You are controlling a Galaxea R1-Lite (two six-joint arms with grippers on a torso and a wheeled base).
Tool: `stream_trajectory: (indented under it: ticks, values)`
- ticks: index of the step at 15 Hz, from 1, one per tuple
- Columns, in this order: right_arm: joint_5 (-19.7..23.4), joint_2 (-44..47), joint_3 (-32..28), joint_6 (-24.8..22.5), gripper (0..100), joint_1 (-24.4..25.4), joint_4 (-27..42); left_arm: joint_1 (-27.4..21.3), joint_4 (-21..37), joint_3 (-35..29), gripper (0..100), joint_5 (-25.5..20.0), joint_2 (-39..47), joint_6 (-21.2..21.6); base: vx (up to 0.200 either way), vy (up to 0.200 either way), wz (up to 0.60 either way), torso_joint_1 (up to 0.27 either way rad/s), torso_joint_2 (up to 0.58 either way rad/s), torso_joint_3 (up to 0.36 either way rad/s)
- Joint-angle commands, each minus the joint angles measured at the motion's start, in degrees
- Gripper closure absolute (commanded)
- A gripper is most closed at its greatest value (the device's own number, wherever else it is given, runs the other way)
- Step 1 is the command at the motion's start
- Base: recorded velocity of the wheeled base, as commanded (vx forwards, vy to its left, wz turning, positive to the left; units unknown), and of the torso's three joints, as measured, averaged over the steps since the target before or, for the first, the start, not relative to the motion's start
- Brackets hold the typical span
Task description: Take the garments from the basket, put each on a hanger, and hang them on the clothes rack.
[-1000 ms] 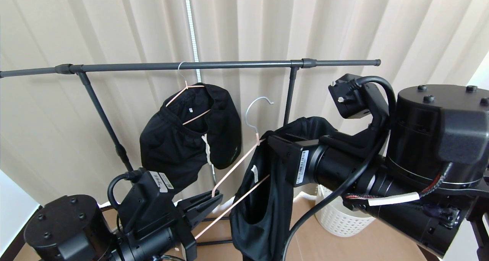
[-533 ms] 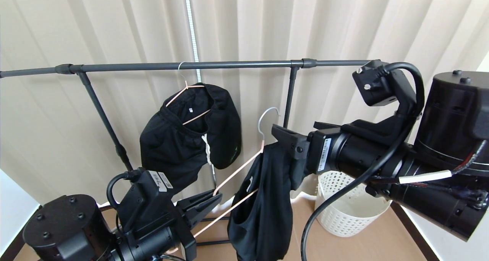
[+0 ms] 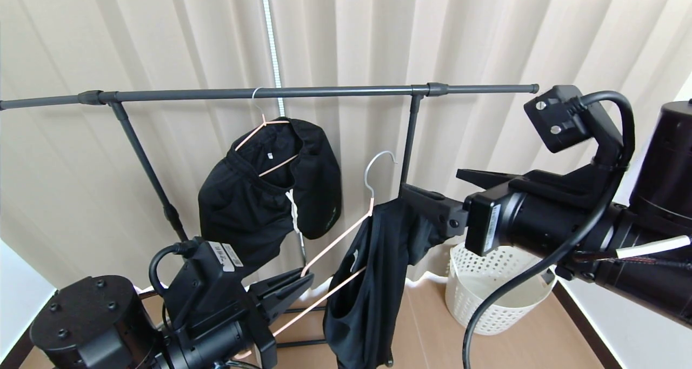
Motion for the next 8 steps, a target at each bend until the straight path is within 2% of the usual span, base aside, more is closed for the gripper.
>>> stream_trajectory:
  ticks: [1, 3, 5, 6, 7, 8]
  values:
    - [7.59, -3.56, 3.32, -4.45, 0, -7.70, 0.04, 0.10, -0.09, 0.17, 100, -0.01, -0.20, -0.03, 0.000, 0.000, 0.00, 0.000, 0.00, 0.000]
    - [26.39, -4.00, 2.79, -16.49, 0, -21.06, 3.20, 0.10, -0.09, 0.78, 100, -0.98, -0.20, -0.12, 0.000, 0.000, 0.00, 0.000, 0.00, 0.000]
    - [38.52, -3.47, -2.66, -26.77, 0, -27.30, 13.66, 0.28, -0.09, 0.87, 100, -1.06, -0.38, -0.03, 0.000, 0.000, 0.00, 0.000, 0.00, 0.000]
    - [40.63, -3.12, -5.03, -29.14, 0, -28.18, 17.71, 0.46, -0.09, 0.96, 100, -1.15, -0.46, -0.03, 0.000, 0.000, 0.00, 0.000, 0.00, 0.000]
    - [43.71, -0.57, -9.87, -33.89, 0, -28.88, 25.70, 0.54, -0.09, 1.40, 100, -1.50, -0.81, -0.03, 0.000, 0.000, 0.00, 0.000, 0.00, 0.000]
    - [45.03, 0.66, -12.06, -36.53, 0, -29.06, 28.87, 0.54, -0.09, 1.58, 100, -2.38, -0.90, -0.03, 0.000, 0.000, 0.00, 0.000, 0.00, 0.000]
